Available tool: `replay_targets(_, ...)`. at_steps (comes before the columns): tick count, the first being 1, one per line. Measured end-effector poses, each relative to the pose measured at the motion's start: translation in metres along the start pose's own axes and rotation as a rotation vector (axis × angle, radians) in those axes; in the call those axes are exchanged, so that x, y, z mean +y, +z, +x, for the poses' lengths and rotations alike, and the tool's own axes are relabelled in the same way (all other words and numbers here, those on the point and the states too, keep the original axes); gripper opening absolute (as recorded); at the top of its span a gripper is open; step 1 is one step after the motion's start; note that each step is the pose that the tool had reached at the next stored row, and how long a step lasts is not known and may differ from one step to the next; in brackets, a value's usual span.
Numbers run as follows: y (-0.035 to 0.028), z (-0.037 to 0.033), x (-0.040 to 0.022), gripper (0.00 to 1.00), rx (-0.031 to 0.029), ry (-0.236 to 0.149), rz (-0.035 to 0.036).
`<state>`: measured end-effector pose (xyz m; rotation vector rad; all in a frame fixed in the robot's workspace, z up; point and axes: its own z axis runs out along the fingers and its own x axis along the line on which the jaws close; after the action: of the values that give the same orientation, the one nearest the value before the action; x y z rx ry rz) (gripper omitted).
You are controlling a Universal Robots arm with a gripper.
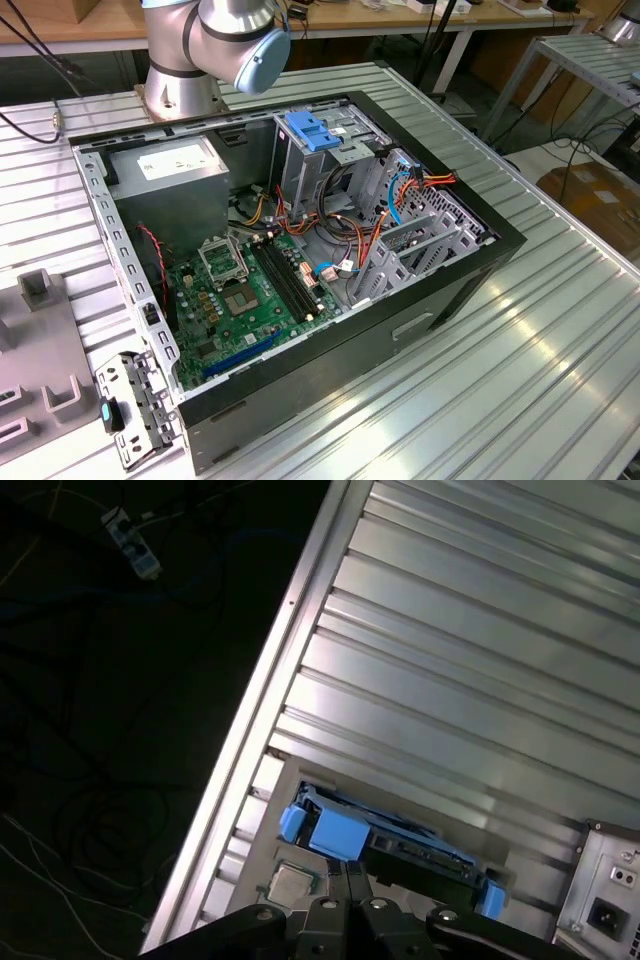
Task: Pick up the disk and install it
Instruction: 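Pick up the disk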
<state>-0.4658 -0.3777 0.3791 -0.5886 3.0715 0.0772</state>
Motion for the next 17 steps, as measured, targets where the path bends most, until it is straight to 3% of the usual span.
replay_targets(5, 0.0, 0.0, 0.0, 0.11, 0.0013, -0.027, -0.0006)
replay_targets(8, 0.0, 0.0, 0.0, 0.11, 0.0031, -0.069, -0.0016)
replay_targets(17, 0.0, 0.0, 0.0, 0.11, 0.0054, -0.118, -0.0027)
